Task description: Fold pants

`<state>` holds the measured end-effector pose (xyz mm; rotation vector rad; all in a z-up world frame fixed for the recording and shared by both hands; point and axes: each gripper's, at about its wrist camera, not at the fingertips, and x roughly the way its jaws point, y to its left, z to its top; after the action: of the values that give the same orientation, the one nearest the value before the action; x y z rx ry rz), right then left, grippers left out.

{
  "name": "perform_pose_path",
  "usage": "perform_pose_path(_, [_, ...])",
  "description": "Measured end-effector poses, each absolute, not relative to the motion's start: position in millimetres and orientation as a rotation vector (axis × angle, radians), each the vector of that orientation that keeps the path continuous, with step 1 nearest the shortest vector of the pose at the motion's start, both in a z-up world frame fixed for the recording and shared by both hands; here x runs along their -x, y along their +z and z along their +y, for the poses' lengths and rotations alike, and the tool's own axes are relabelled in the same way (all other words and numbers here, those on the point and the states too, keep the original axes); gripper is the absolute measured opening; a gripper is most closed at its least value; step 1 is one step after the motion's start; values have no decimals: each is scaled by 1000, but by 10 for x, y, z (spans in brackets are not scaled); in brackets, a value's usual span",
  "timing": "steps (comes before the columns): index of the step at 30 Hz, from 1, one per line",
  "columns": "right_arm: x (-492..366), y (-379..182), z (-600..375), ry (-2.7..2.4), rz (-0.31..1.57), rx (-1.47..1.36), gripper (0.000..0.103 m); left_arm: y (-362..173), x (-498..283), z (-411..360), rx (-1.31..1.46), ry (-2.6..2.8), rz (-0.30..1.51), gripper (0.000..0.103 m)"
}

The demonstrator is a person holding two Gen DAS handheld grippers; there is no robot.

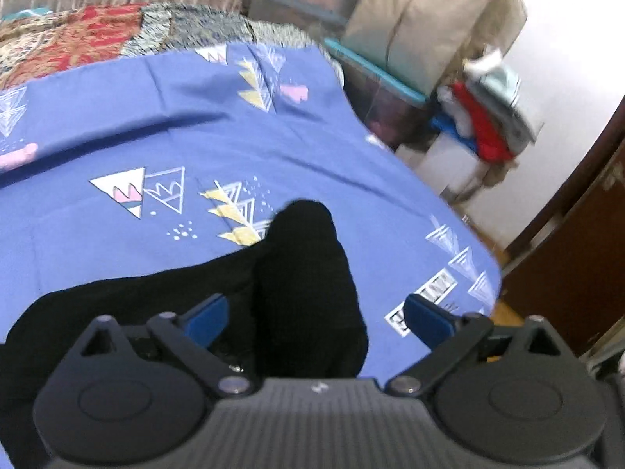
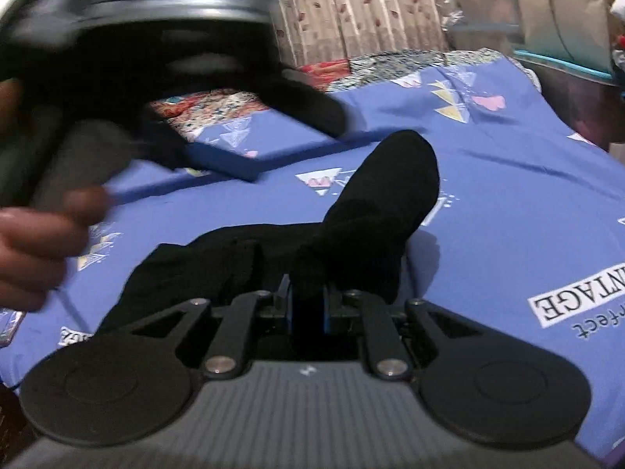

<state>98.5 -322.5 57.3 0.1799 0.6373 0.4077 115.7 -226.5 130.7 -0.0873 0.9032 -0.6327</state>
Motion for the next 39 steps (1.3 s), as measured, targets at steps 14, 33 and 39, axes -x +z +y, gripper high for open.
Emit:
perform_pose_path(14, [-867, 993, -2638, 661, 556, -190, 16, 1433, -1067, -927, 312, -550, 806, 23])
perform_pose_path(33, [-1287, 634, -1700, 1009, 869, -195, 49, 325, -798, 584, 578, -197, 895, 42])
perform_pose_path(39, [-1327, 861, -2600, 737, 718, -350, 46, 460, -552, 530, 586, -230, 852, 54])
